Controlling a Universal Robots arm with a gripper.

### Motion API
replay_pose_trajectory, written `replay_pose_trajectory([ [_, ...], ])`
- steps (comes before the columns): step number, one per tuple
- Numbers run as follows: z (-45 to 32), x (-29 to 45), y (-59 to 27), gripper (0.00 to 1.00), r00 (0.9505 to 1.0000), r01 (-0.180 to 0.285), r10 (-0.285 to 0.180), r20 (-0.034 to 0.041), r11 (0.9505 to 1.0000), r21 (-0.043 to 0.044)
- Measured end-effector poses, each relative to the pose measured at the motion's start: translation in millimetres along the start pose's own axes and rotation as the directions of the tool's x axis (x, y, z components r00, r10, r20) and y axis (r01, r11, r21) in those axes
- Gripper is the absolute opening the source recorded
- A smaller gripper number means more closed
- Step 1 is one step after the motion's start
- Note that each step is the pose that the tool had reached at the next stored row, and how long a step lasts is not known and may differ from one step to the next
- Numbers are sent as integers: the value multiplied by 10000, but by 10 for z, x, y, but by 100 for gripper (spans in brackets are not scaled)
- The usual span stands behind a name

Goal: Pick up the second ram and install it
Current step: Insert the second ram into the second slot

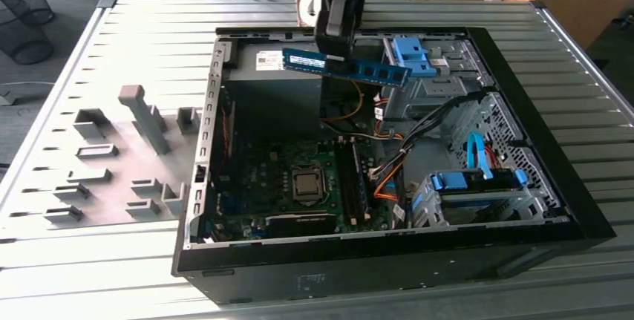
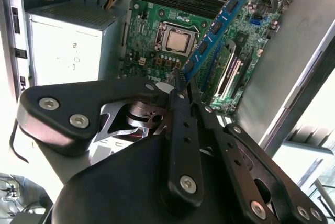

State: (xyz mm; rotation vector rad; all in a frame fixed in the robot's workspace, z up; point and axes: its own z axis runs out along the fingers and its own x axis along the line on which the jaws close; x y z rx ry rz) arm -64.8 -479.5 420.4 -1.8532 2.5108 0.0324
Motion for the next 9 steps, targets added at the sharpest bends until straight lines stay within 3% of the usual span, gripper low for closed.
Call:
replay_pose_trajectory([
  [9, 3, 0, 0, 14, 9998, -195, 195, 1, 9998, 6],
])
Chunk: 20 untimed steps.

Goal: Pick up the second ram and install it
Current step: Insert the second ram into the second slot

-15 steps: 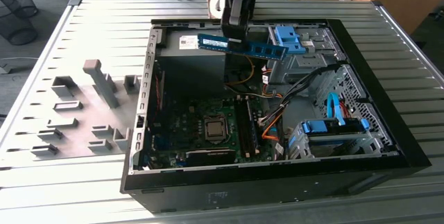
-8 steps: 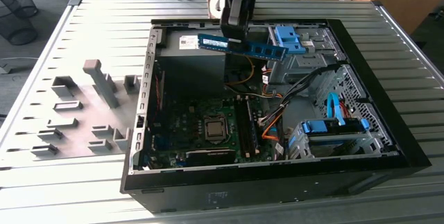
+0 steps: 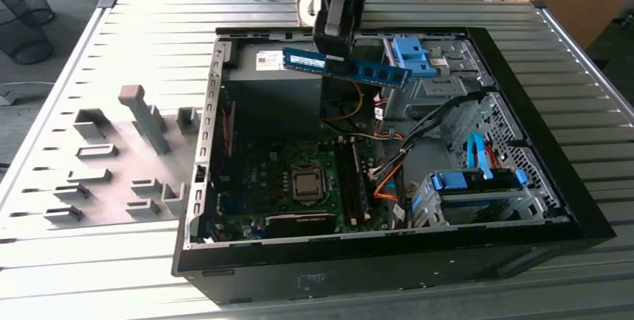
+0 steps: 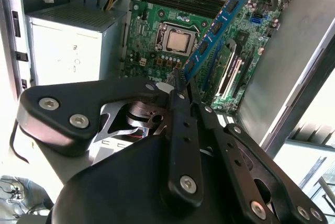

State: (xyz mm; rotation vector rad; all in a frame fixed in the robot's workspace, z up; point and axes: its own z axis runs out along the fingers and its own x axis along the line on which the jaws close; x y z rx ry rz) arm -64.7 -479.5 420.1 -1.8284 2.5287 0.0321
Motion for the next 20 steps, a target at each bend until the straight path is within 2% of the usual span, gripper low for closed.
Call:
replay_pose_trajectory([
  [13, 6, 0, 0, 14, 9995, -329, 329, -1, 9995, 12],
  [17, 12, 0, 0, 14, 9974, -728, 728, 0, 9973, 25],
  [20, 19, 0, 0, 14, 9930, -1182, 1182, 3, 9930, 40],
])
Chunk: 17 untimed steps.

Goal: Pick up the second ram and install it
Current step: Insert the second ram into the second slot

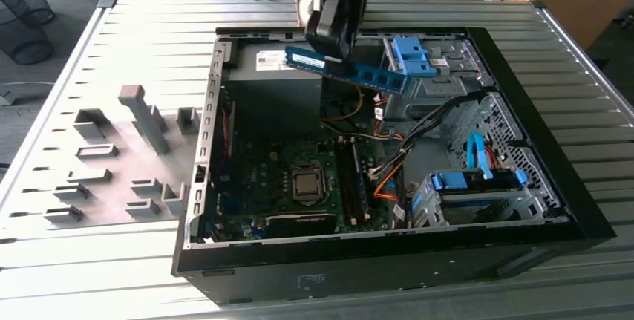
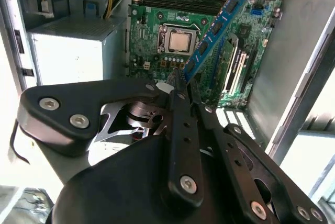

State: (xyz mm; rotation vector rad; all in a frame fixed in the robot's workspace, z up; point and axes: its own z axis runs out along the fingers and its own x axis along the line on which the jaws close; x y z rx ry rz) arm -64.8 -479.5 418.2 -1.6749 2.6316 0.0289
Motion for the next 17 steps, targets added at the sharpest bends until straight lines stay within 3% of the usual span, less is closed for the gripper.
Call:
replay_pose_trajectory([
  [6, 13, 1, 0, 14, 9953, -965, 965, 3, 9953, 30],
  [17, 28, 1, 0, 14, 9752, -2214, 2214, 13, 9752, 65],
])
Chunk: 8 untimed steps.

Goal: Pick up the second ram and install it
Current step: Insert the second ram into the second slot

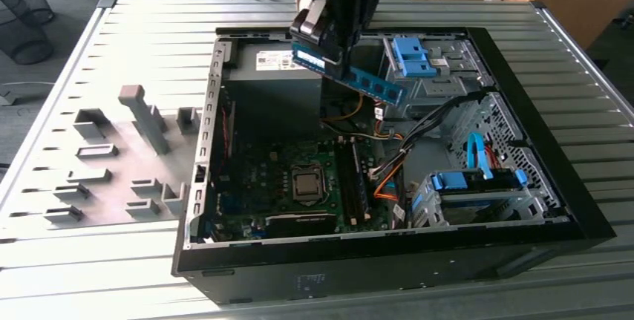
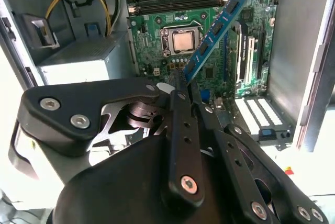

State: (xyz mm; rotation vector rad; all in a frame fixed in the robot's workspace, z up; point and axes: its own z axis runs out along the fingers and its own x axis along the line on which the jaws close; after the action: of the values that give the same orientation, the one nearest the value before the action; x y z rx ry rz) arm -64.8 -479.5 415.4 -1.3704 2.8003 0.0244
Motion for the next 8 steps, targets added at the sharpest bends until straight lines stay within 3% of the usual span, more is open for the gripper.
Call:
replay_pose_trajectory([
  [8, 9, 0, 0, 14, 9970, -769, 769, 3, 9970, 21],
])
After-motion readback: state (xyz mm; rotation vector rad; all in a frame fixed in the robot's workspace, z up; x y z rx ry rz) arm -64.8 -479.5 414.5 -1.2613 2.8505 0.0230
